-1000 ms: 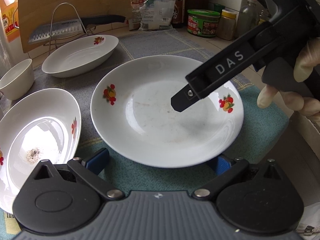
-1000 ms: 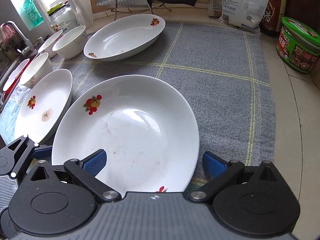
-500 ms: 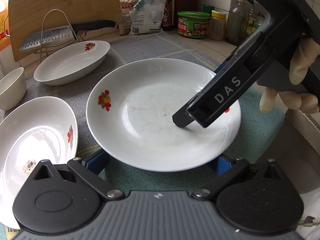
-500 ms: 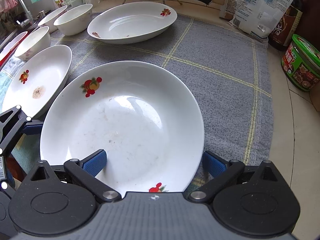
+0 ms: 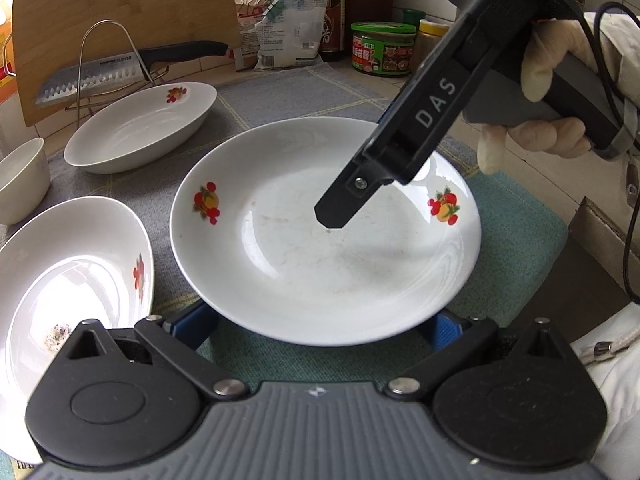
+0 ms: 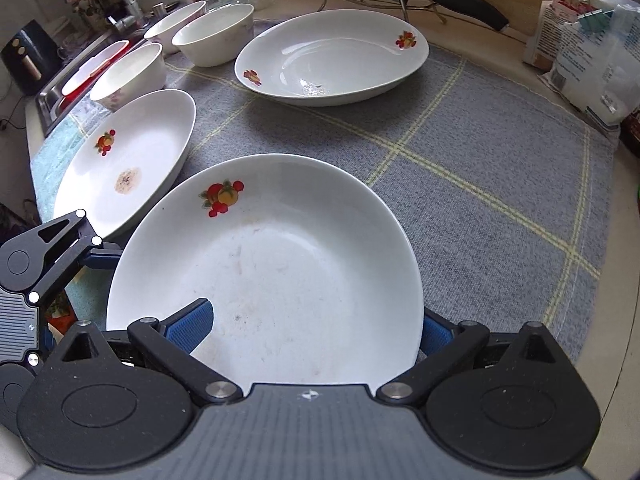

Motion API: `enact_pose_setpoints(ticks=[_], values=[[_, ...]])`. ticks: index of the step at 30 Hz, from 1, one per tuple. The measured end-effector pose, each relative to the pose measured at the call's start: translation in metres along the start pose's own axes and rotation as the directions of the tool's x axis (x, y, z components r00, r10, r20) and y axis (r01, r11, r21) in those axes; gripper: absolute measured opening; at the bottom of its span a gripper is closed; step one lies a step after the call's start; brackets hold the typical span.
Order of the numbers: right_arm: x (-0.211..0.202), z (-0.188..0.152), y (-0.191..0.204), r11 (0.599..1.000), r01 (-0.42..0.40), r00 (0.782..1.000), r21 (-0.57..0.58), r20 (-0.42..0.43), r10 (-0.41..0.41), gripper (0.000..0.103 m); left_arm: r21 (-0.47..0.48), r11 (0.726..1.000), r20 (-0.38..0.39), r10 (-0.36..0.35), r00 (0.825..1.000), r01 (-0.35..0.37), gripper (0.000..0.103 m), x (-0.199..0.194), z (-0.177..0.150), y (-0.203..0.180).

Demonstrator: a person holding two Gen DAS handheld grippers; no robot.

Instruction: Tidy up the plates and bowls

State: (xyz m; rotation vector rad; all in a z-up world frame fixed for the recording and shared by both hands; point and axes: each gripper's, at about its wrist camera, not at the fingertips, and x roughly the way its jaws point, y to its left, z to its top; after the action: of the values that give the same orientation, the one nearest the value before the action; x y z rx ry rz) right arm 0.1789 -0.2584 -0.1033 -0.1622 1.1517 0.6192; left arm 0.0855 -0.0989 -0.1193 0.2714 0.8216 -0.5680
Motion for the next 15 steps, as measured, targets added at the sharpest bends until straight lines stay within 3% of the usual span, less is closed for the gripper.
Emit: enact_pose_setpoints(ticks=[15], values=[[0.003,0.015,-0.013,0.995,-0.102,0.995,-0.018,-0.003,0.102,0.103,0.059,0.998,-0.026,-0.009,1.000,0.010,0.103,0.003,0.007,-0.001]])
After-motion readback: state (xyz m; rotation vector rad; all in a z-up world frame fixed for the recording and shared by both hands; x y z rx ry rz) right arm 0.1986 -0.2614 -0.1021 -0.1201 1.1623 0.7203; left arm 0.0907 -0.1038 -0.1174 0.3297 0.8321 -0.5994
